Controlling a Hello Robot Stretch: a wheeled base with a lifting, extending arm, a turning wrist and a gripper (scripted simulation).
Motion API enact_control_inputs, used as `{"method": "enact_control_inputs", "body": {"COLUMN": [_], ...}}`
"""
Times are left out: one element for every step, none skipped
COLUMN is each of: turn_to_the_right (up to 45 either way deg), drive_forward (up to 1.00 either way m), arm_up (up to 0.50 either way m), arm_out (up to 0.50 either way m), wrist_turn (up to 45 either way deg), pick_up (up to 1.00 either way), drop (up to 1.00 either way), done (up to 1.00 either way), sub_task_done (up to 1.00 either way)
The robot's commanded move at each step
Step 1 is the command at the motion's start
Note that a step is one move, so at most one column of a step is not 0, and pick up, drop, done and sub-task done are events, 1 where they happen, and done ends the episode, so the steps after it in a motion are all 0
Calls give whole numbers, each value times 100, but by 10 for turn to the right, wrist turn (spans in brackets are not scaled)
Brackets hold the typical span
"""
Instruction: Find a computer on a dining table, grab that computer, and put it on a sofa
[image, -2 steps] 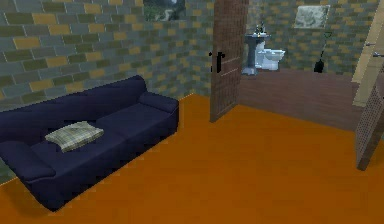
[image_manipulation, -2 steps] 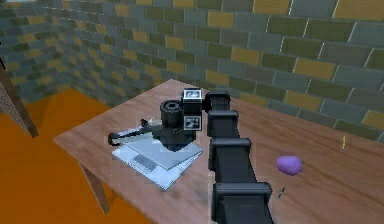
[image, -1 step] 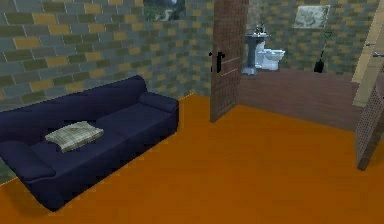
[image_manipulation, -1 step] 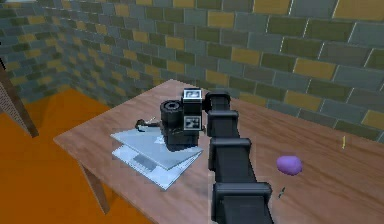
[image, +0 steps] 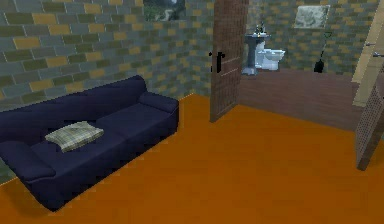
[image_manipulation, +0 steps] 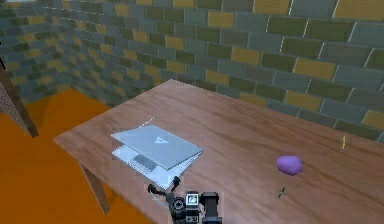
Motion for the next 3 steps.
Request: {"method": "enact_control_inputs", "body": {"turn_to_the_right": [0, 0, 0], "drive_forward": [0, 0, 0], "arm_up": [0, 10, 24], "arm_out": [0, 0, 0], "wrist_turn": [0, 0, 0], "pick_up": [100, 0, 0], "drop": [0, 0, 0], "done": [0, 0, 0], "sub_task_done": [0, 0, 0]}}
